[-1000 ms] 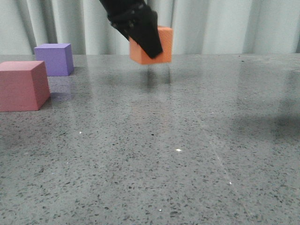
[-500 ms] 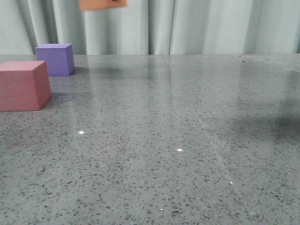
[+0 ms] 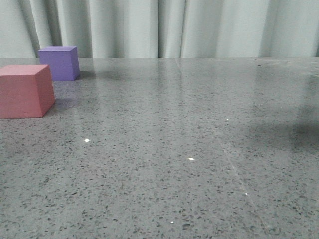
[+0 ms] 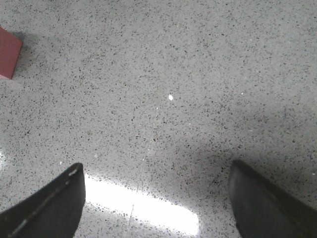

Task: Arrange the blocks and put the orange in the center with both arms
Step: 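Lift the orange cube and carry it toward the purple cube, then lower the orange cube between the purple and pink cubes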

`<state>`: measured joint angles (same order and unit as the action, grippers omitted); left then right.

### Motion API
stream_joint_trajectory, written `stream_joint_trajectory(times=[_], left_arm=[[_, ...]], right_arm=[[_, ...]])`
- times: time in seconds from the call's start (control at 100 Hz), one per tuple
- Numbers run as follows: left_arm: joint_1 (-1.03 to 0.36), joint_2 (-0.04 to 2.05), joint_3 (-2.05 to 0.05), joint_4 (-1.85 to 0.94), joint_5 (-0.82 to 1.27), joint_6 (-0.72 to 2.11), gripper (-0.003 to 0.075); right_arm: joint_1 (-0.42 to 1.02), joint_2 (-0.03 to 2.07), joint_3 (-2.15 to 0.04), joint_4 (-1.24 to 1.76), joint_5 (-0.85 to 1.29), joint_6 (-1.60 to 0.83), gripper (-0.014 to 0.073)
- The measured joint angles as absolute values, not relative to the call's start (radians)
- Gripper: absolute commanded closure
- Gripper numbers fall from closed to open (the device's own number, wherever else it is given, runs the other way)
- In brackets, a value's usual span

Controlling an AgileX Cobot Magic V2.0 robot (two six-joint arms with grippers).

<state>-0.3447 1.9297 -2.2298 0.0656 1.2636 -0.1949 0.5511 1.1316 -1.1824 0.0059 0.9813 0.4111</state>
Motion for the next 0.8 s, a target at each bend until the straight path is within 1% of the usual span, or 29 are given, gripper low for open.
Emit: stream_joint_trajectory(times=[0.21, 0.43, 0.8], left_arm=[[-0.338, 1.877, -2.073, 0.161, 1.264, -0.285, 0.0569], [-0.314, 1.850, -1.903, 0.185, 1.260, -0.356, 0.0569], [-0.312, 1.850, -1.718, 0.179, 1.136, -0.431, 0.0569]], right_arm=[[0.551, 1.132, -1.182, 0.006, 0.981, 0.411, 0.0003], [0.551, 1.132, -1.182, 0.006, 0.981, 0.411, 0.0003], [0.551, 1.132, -1.182, 0.006, 0.981, 0.411, 0.0003]])
